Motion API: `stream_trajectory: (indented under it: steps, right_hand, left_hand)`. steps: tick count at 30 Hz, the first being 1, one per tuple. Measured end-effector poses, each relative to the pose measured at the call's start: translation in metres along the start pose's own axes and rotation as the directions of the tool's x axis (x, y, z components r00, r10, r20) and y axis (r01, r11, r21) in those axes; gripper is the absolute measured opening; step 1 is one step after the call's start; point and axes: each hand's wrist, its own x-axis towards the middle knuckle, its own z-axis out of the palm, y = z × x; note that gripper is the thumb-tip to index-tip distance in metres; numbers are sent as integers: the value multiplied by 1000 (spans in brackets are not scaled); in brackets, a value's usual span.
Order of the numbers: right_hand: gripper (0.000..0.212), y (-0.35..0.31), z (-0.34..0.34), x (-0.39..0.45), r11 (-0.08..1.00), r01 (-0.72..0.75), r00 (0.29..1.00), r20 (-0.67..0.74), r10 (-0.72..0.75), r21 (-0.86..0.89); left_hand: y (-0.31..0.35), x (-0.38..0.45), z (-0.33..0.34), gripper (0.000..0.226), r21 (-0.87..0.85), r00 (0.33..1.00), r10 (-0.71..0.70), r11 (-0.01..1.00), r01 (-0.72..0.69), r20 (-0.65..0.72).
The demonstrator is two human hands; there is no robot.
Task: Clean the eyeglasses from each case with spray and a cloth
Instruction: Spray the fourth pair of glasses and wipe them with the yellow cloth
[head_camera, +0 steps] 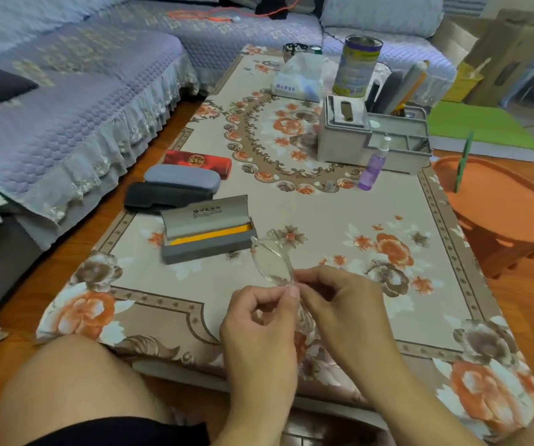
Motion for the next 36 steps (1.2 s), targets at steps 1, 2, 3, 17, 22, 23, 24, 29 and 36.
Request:
stream_trajectory:
  steps: [1,2,3,17,22,23,24,29,36]
  right_hand:
    - [20,-5,3,5,1000,14,999,31,-14,-13]
    - [22,-9,7,13,1000,23,998,64,-22,-4]
    - [24,-15,10,21,999,23,994,103,-26,27]
    - [23,-37,92,78,923,328,939,175,-296,-201]
    - [24,-38,89,87,953,259,950,218,-222,-156]
    - [25,-39,87,91,958,251,948,237,-214,-139]
    - [23,-41,85,96,960,251,943,256,-213,-124]
    - [22,-57,77,126,920,320,912,334,-236,-224]
    - [25,-52,87,175,551,684,723,543,-427,-479]
  left_hand:
    - [3,6,-4,9,8,1000,16,1000,-15,-27]
    - [5,15,-9,10,19,998,32,999,-31,-54]
    - [8,26,-14,10,23,996,41,999,-40,-81]
    - [16,110,-61,14,-11,995,17,1000,-18,-102]
    - [20,114,-71,11,150,996,88,985,-88,6]
    - [20,117,-74,12,169,996,88,981,-92,35]
    - [22,120,-77,11,181,995,81,979,-91,64]
    - [38,132,-102,13,253,992,53,964,-80,111]
    - [57,206,-129,17,395,999,30,918,-43,37]
